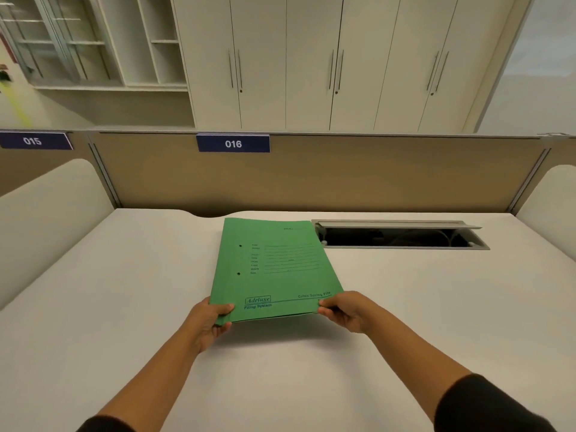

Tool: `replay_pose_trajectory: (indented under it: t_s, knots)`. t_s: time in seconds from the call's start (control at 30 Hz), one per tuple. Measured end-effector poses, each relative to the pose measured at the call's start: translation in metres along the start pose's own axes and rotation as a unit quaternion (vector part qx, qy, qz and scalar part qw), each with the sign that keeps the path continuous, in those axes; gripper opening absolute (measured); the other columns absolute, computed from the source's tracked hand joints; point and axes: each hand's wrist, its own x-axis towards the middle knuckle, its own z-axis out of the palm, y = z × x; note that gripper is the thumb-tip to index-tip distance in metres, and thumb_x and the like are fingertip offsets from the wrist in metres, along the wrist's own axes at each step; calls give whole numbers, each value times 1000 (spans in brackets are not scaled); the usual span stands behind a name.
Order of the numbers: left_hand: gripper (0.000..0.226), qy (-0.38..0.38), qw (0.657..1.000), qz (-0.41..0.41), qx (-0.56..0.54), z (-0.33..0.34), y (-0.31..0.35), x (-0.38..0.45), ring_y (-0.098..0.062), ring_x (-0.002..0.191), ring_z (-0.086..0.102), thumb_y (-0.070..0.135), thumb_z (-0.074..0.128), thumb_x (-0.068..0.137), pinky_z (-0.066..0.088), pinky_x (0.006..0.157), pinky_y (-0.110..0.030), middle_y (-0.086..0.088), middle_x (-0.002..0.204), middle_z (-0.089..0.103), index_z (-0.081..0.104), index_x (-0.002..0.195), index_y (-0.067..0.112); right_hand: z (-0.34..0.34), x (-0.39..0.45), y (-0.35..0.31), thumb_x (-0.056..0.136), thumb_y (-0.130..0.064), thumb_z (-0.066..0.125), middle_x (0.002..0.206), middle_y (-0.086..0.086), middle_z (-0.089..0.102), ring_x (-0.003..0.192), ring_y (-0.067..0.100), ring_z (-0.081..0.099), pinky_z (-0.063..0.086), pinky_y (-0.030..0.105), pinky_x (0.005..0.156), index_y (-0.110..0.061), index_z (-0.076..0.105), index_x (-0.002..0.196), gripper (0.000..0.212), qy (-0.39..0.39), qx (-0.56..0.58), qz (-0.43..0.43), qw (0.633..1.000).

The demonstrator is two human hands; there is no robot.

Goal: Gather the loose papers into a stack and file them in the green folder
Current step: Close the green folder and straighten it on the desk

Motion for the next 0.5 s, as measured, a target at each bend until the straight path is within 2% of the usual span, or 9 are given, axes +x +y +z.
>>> replay_pose_trajectory:
  t_s: [0.13,0.2,0.27,0.37,0.43,0.5]
  knots:
    - [26,44,999,24,13,2,16,37,-24,71,58,-7,57,84,47,33,-16,-15,93,60,51,109,-2,19,31,-16,90,5,52,42,8,64,31,7,58,46,13,34,4,55,79,12,33,-7,-8,999]
    - [23,75,995,49,38,4,21,54,-25,67,58,-8,59,82,50,36,-18,-20,100,58,52,103,-5,27,44,-22,90,6,51,49,11,65,30,7,58,45,13,32,3,53,78,12,53,4,-20,998]
    - [26,98,987,67,106,6,24,66,-23,60,57,-7,62,80,55,46,-23,-20,96,60,55,105,-10,34,55,-26,90,7,51,67,16,62,30,10,59,45,14,31,2,52,79,12,68,16,-23,997]
    - [29,143,949,101,263,10,26,77,-25,58,58,0,67,77,54,63,-34,-20,89,66,61,105,-8,41,64,-30,88,11,51,85,18,58,49,21,63,48,18,32,3,49,94,11,91,52,-22,994]
    - [29,148,911,113,367,14,30,77,-30,72,60,11,68,77,50,63,-33,-19,96,68,63,101,-2,42,66,-31,87,12,51,100,21,55,60,24,60,50,20,33,3,49,107,22,102,58,-24,993]
    - [35,161,870,101,455,16,33,74,-32,89,60,25,68,77,47,66,-33,-17,105,65,62,103,3,40,67,-30,87,12,51,110,23,56,62,24,60,52,21,35,7,48,119,32,97,43,-23,994]
